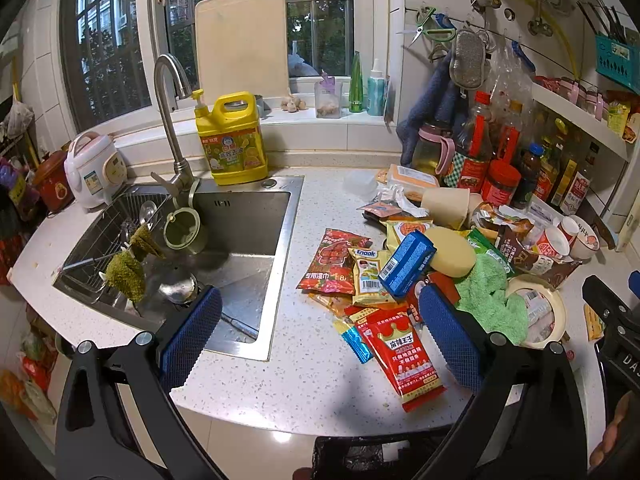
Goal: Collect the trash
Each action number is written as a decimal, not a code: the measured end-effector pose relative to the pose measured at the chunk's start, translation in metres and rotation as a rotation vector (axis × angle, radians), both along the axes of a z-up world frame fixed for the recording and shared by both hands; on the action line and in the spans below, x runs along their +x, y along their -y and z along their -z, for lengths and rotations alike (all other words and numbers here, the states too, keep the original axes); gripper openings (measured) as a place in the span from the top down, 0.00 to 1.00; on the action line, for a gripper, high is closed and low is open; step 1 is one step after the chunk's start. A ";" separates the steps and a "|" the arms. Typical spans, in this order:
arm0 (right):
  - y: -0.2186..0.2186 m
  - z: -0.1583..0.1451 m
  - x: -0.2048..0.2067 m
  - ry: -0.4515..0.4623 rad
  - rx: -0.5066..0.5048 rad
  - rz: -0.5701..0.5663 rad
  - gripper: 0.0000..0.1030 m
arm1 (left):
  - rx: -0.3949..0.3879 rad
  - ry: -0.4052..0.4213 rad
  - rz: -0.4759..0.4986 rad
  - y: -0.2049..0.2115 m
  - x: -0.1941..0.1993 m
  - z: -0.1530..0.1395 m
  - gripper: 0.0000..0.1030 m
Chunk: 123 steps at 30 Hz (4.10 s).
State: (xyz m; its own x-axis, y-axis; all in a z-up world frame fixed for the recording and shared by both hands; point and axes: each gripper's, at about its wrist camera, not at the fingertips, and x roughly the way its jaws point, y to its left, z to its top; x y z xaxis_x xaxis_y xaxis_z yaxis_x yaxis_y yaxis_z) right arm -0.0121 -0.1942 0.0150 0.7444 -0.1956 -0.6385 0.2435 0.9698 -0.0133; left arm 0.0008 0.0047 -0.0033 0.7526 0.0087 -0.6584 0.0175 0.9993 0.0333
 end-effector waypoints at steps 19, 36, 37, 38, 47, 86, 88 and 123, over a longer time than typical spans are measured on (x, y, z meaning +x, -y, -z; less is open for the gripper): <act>0.000 -0.001 0.001 0.001 0.000 0.000 0.05 | -0.002 0.000 0.003 0.001 0.000 0.001 0.06; 0.003 0.001 0.002 0.001 -0.001 0.000 0.05 | -0.004 -0.003 0.003 0.002 0.000 0.001 0.06; 0.003 0.001 0.002 0.000 -0.001 0.000 0.05 | -0.004 -0.003 0.003 0.002 0.000 0.001 0.06; 0.004 0.001 0.002 0.000 -0.001 0.001 0.05 | -0.003 -0.002 0.003 0.003 0.000 0.001 0.06; 0.000 0.001 -0.001 -0.002 0.000 0.002 0.05 | -0.045 -0.003 0.028 0.005 -0.005 0.008 0.06; -0.008 0.157 0.039 -0.303 0.044 -0.224 0.05 | -0.105 -0.435 0.090 -0.028 0.019 0.146 0.06; -0.010 0.168 0.049 -0.334 0.009 -0.233 0.05 | -0.107 -0.437 0.081 -0.032 0.020 0.147 0.06; 0.059 0.100 -0.024 -0.177 0.141 -0.182 0.30 | -0.002 -0.425 0.128 0.085 0.071 0.188 0.39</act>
